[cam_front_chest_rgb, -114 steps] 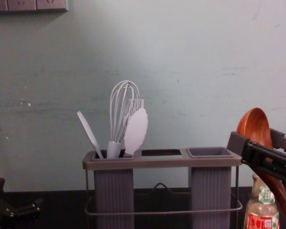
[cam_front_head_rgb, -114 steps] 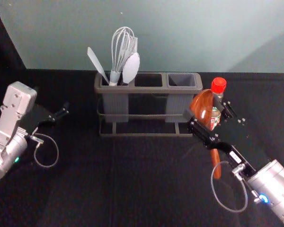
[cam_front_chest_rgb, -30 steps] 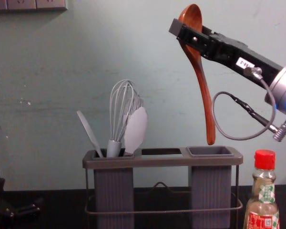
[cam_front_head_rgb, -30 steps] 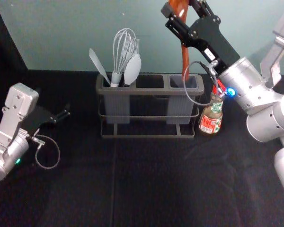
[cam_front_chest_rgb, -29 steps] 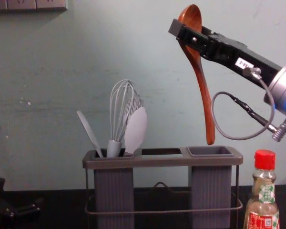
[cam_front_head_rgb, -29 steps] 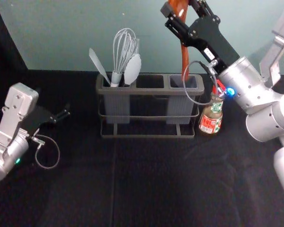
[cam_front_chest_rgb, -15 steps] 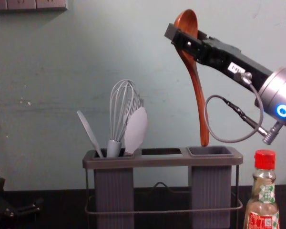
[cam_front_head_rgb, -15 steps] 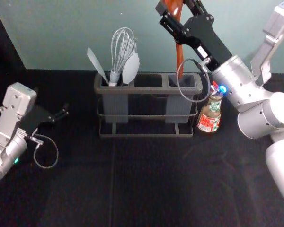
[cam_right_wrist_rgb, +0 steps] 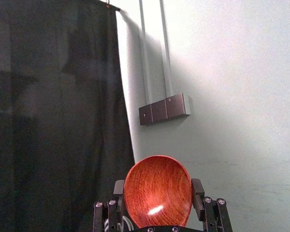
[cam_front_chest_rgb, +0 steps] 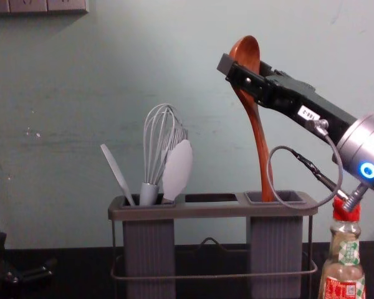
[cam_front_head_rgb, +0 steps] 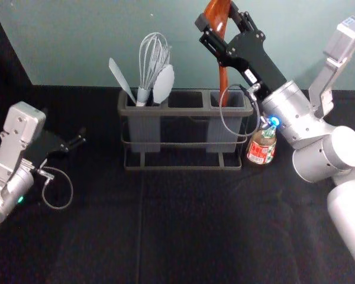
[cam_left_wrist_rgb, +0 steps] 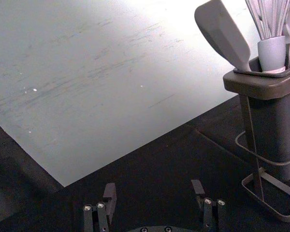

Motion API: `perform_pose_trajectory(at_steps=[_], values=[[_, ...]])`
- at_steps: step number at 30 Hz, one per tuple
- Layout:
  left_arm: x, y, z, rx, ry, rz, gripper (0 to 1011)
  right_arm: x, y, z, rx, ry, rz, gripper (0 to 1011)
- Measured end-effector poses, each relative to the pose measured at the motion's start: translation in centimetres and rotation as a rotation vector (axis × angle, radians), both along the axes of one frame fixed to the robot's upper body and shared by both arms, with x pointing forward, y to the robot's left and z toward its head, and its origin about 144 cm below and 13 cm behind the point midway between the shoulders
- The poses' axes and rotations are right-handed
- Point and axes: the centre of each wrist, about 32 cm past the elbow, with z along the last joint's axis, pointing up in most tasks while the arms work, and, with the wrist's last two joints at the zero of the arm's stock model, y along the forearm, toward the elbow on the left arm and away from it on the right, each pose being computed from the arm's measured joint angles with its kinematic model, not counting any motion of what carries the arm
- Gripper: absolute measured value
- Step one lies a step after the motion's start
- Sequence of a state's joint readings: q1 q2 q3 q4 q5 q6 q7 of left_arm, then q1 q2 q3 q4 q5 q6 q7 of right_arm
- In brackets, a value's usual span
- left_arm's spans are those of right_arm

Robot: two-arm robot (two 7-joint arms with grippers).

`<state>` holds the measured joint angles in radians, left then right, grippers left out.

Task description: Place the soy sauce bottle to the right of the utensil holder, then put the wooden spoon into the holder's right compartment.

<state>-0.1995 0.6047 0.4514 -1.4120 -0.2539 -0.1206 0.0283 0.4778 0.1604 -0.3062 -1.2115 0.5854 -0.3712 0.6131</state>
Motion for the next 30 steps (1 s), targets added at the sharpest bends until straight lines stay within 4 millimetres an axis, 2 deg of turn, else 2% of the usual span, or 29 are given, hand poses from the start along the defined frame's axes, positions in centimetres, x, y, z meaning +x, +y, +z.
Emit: perform_pose_trajectory(at_steps=[30], values=[[0.0, 0.0, 0.0, 0.000, 0.000, 0.000, 1011, -0.9, 0.6, -4.1, 0.055, -0.012, -0.059, 838]])
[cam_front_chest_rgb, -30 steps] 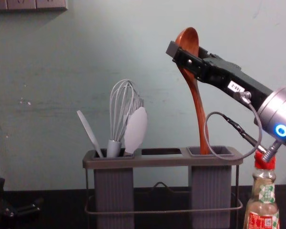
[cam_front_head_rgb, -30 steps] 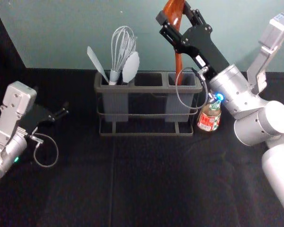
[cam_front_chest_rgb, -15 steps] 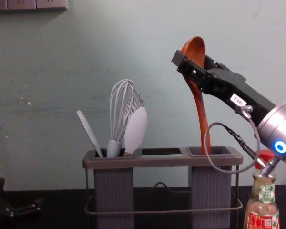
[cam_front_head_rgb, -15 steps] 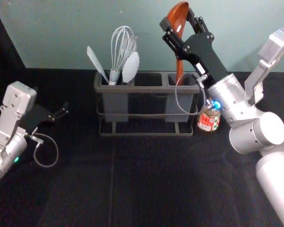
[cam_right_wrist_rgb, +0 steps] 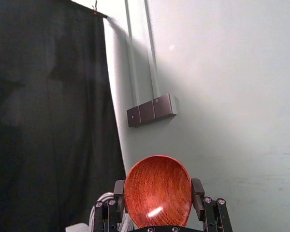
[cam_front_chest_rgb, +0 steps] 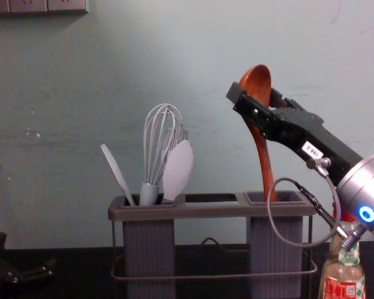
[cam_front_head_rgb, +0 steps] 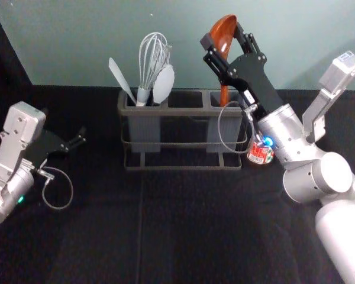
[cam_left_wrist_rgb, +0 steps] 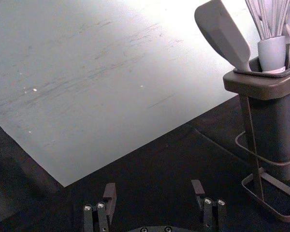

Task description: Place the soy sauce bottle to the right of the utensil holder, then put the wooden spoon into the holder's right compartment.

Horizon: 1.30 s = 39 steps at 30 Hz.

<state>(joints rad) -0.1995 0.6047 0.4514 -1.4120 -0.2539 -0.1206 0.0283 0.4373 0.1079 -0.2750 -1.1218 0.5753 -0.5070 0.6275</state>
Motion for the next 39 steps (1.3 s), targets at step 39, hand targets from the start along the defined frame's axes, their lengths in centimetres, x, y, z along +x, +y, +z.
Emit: perform_pose_trajectory(at_steps=[39], values=[[0.0, 0.0, 0.0, 0.000, 0.000, 0.000, 1011, -1.6, -0.3, -2.5, 0.031, 0.049, -0.008, 992]])
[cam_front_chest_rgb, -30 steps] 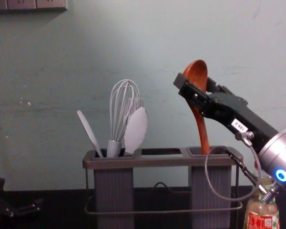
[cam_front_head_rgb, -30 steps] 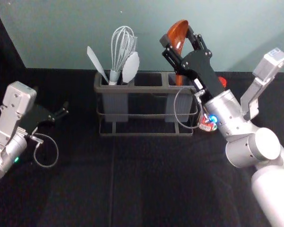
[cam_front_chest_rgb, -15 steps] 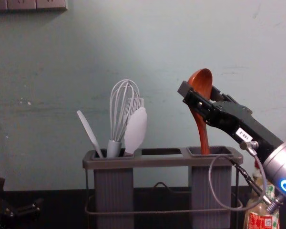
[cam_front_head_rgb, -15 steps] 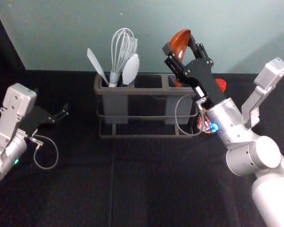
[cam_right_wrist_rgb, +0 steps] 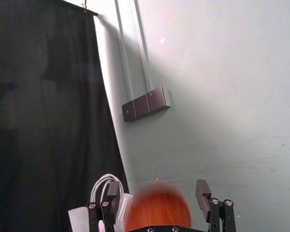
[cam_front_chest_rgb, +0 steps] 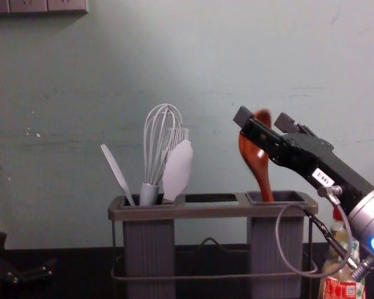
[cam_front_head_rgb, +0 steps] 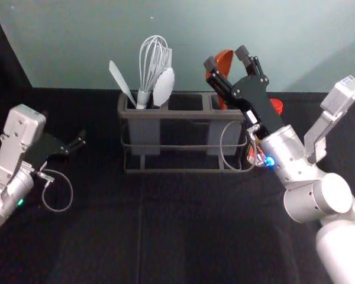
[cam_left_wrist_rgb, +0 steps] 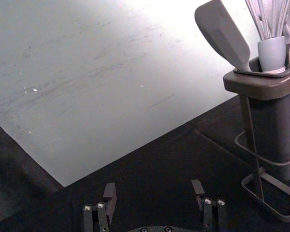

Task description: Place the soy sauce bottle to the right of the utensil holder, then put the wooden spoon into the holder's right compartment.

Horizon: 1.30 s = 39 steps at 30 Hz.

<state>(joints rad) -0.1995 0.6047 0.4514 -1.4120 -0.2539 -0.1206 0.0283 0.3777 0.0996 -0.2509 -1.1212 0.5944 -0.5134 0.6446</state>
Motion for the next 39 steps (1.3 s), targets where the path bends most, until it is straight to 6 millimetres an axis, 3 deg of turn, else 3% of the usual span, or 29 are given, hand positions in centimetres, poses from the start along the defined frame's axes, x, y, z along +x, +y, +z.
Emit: perform_pose_trajectory(at_steps=[19, 39], values=[[0.0, 0.0, 0.0, 0.000, 0.000, 0.000, 1011, -0.8, -0.7, 2.4, 0.014, -0.062, -0.018, 1003], [0.0, 0.0, 0.0, 0.000, 0.000, 0.000, 1011, -2.0, -5.1, 5.0, 0.000, -0.155, -0.104, 1003]])
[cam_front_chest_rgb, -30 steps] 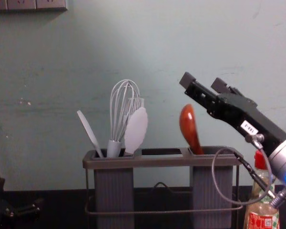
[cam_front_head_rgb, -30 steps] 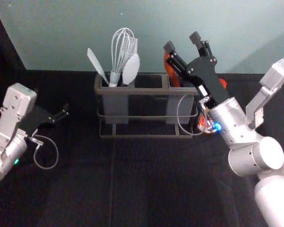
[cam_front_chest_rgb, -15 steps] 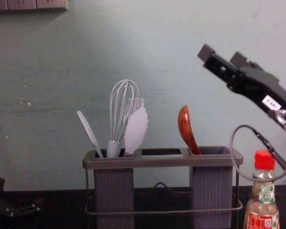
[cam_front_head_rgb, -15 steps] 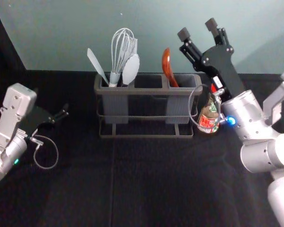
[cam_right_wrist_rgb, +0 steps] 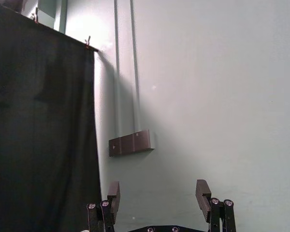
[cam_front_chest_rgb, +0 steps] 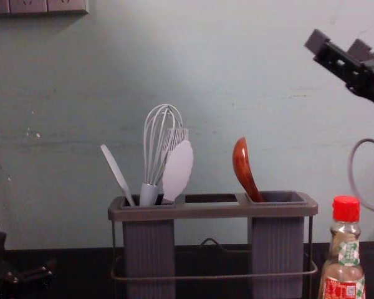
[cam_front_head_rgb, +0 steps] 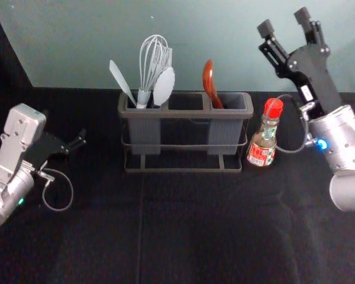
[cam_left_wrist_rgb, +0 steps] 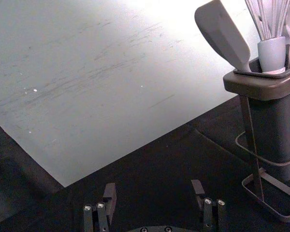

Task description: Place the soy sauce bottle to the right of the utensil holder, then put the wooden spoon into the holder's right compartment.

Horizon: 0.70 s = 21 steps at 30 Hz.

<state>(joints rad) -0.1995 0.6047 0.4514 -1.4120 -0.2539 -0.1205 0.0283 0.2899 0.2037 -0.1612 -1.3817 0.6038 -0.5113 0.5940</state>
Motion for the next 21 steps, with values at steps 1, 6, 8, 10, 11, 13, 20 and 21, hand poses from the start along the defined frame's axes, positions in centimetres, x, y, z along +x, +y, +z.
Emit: perform_pose_trajectory(at_steps=[1, 6, 8, 10, 11, 13, 20, 21], values=[[0.0, 0.0, 0.0, 0.000, 0.000, 0.000, 1011, 0.0, -0.2, 0.1, -0.001, -0.002, -0.005, 1003], [0.0, 0.0, 0.0, 0.000, 0.000, 0.000, 1011, -0.2, -1.6, 0.3, -0.011, -0.007, -0.041, 1003], [0.0, 0.0, 0.0, 0.000, 0.000, 0.000, 1011, -0.3, -2.1, 0.3, -0.017, -0.007, -0.057, 1003], [0.0, 0.0, 0.0, 0.000, 0.000, 0.000, 1011, -0.4, -2.5, 0.4, -0.024, -0.008, -0.069, 1002], [0.0, 0.0, 0.0, 0.000, 0.000, 0.000, 1011, -0.5, -2.7, 0.4, -0.028, -0.008, -0.076, 1003], [0.0, 0.0, 0.0, 0.000, 0.000, 0.000, 1011, -0.6, -3.3, 0.6, -0.042, -0.008, -0.101, 1003], [0.0, 0.0, 0.0, 0.000, 0.000, 0.000, 1011, -1.2, -5.4, 1.0, -0.116, 0.014, -0.210, 1002], [0.0, 0.0, 0.0, 0.000, 0.000, 0.000, 1011, -1.4, -5.8, 0.9, -0.143, 0.033, -0.244, 1003]])
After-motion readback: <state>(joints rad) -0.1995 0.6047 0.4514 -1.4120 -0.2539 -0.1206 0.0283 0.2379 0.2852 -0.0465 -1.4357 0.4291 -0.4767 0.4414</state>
